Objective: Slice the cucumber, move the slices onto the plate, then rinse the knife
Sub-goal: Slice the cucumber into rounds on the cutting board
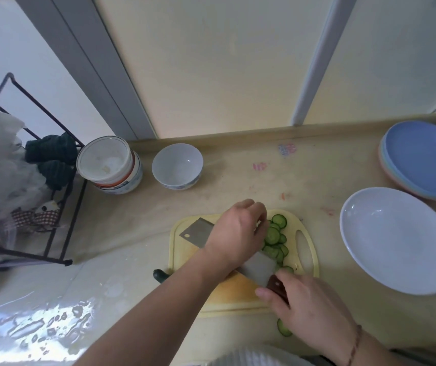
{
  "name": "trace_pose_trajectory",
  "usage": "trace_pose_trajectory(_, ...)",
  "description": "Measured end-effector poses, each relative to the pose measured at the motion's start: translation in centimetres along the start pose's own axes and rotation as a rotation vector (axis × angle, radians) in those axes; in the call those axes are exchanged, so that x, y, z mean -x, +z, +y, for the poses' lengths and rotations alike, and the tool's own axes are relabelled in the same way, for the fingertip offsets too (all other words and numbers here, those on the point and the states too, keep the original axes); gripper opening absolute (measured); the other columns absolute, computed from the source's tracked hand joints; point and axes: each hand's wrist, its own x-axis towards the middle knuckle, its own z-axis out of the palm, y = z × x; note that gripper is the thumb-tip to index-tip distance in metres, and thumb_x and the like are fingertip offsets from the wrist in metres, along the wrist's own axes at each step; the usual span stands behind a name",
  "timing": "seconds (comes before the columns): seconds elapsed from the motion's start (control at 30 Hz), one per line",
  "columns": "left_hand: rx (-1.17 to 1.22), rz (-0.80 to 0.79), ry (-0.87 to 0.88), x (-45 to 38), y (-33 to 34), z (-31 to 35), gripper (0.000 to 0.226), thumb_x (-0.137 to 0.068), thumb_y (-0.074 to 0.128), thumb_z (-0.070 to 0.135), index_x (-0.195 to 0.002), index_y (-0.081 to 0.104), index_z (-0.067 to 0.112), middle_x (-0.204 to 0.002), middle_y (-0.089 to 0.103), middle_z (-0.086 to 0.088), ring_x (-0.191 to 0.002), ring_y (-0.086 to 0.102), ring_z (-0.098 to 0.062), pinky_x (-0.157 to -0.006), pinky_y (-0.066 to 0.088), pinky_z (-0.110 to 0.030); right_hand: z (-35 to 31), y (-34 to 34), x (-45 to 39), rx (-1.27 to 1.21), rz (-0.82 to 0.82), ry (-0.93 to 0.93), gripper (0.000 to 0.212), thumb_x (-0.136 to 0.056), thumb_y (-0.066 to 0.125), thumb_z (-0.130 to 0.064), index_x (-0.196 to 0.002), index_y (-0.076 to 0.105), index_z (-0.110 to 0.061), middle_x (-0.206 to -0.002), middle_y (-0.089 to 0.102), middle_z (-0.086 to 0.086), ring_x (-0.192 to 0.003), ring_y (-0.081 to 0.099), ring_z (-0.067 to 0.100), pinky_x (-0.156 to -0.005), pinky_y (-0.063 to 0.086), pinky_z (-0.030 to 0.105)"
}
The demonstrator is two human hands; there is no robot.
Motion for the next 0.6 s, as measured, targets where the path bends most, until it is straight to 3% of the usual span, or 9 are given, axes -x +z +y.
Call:
trace_pose_trajectory(0.1,0.157,0.348,0.149,2.5,-3.0,1.4,0.013,-0.093,0.061,0.015,-0.086,0.064,0.004,-0.082,0.060,-0.003,-0.074,0.057,-0.018,-0.066,0.048,-0.025,0.1,0.2,-0.2,-0.227,-0.011,0.045,0.050,-0.082,0.024,-0.076,-0.070,0.039,-0.029,-0.063,0.054,-0.003,-0.058,0.052,0.012,-0.056,0.041,0.030)
trace_pose_trajectory(0.17,0.224,0.467,0.228,5.6,-3.6,0.7,0.009,-0.091,0.063,0.009,-0.085,0.062,0.004,-0.081,0.059,-0.005,-0.074,0.057,-0.019,-0.067,0.047,-0.025,0.2,0.4,-0.6,-0.478,-0.061,0.106,0.048,-0.085,0.036,-0.068,-0.067,0.046,-0.024,-0.055,0.052,-0.003,-0.050,0.048,0.009,-0.055,0.043,0.033)
trace_pose_trajectory(0.3,-0.011,0.302,0.191,11.3,-0.9,-4.2,0.011,-0.088,0.071,0.019,-0.093,0.062,0.015,-0.091,0.063,0.000,-0.083,0.059,-0.022,-0.071,0.051,-0.036,-0.3,0.9,-1.3,-0.903,-0.269,0.228,0.049,-0.089,0.043,-0.059,-0.075,0.049,-0.012,-0.050,0.039,-0.005,-0.039,0.031,0.010,-0.040,0.029,0.024)
trace_pose_trajectory(0.43,-0.176,0.161,0.087,13.3,1.3,-6.2,0.027,-0.082,0.077,0.035,-0.103,0.070,0.020,-0.109,0.064,0.007,-0.095,0.061,-0.019,-0.079,0.053,-0.034,-0.8,1.9,-1.9,-0.964,-0.344,0.281,0.046,-0.093,0.044,-0.054,-0.077,0.047,-0.011,-0.052,0.036,-0.001,-0.039,0.027,0.014,-0.037,0.023,0.023)
trace_pose_trajectory(0.6,-0.157,0.173,0.061,12.9,2.5,-6.2,0.023,-0.082,0.073,0.024,-0.104,0.068,0.022,-0.111,0.063,0.009,-0.091,0.061,-0.019,-0.072,0.055,-0.033,-1.5,2.8,-2.0,-0.915,-0.350,0.312,0.046,-0.094,0.043,-0.055,-0.078,0.047,-0.012,-0.050,0.037,-0.002,-0.038,0.028,0.013,-0.038,0.024,0.023)
